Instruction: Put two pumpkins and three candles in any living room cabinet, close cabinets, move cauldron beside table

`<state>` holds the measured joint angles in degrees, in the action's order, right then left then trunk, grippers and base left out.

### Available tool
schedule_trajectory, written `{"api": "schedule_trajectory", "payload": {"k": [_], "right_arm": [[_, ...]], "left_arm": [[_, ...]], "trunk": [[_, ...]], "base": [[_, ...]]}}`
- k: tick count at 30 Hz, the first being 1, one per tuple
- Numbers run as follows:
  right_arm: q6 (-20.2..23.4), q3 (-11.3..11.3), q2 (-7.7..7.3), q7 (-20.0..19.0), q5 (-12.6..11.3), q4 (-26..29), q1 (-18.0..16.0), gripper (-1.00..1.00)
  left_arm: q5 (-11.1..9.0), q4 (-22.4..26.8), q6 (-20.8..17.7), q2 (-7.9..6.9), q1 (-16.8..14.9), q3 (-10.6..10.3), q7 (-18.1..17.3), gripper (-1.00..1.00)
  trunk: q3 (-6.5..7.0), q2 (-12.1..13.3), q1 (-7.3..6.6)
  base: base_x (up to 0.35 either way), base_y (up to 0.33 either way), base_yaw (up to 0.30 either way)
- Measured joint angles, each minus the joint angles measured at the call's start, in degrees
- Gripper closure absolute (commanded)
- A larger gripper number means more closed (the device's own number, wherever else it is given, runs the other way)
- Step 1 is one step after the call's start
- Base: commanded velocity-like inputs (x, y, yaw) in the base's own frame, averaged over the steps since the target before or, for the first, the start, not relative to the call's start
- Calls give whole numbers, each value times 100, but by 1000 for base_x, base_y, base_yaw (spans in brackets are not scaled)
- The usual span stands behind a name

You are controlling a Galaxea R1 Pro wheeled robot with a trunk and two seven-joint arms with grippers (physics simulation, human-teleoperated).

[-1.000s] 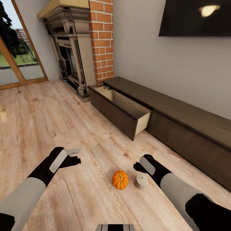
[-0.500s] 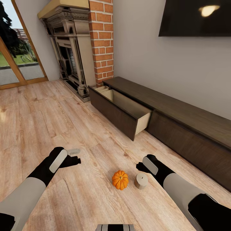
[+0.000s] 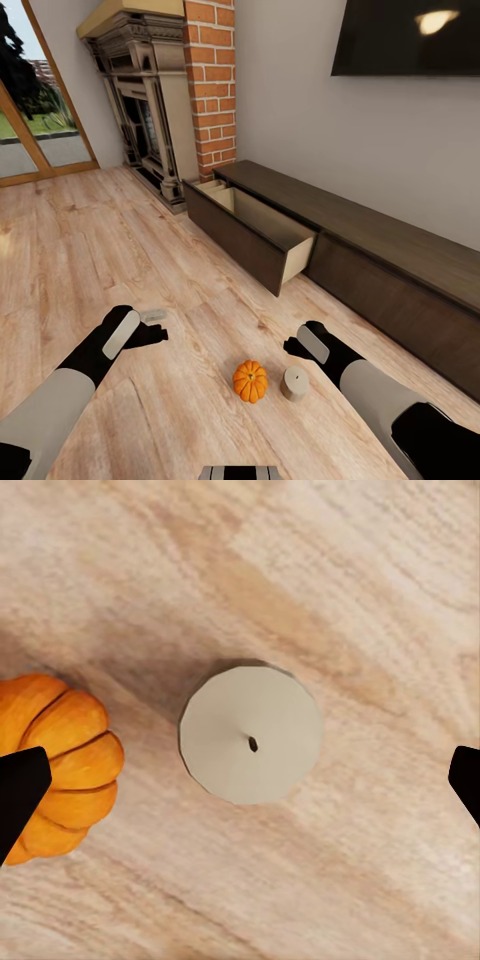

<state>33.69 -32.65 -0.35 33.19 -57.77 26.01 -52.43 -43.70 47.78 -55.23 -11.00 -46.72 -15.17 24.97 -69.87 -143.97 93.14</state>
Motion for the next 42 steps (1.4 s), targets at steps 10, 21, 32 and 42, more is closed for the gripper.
{"api": "schedule_trajectory", "payload": {"k": [10,21,32,42], "right_arm": [[0,11,-23,-5,15,-4,0,-100],[-25,14,-104,-13,17,-4,0,-100],[-36,14,-95,-21,16,-4,0,-100],[-394,5,-111,-160,28,-4,2,-100]], "left_arm": [[-2,267,-6,-7,5,40,11,-100],[-63,1154,-86,-56,9,50,2,-100],[-70,1957,-268,-79,29,139,-6,-100],[-72,2096,-280,-81,27,176,-8,-100]], "trunk": [[-66,-4,9],[-310,-18,37],[-443,-26,52],[-554,-34,65]], "base": [[8,0,0],[0,0,0],[0,0,0],[0,0,0]]}}
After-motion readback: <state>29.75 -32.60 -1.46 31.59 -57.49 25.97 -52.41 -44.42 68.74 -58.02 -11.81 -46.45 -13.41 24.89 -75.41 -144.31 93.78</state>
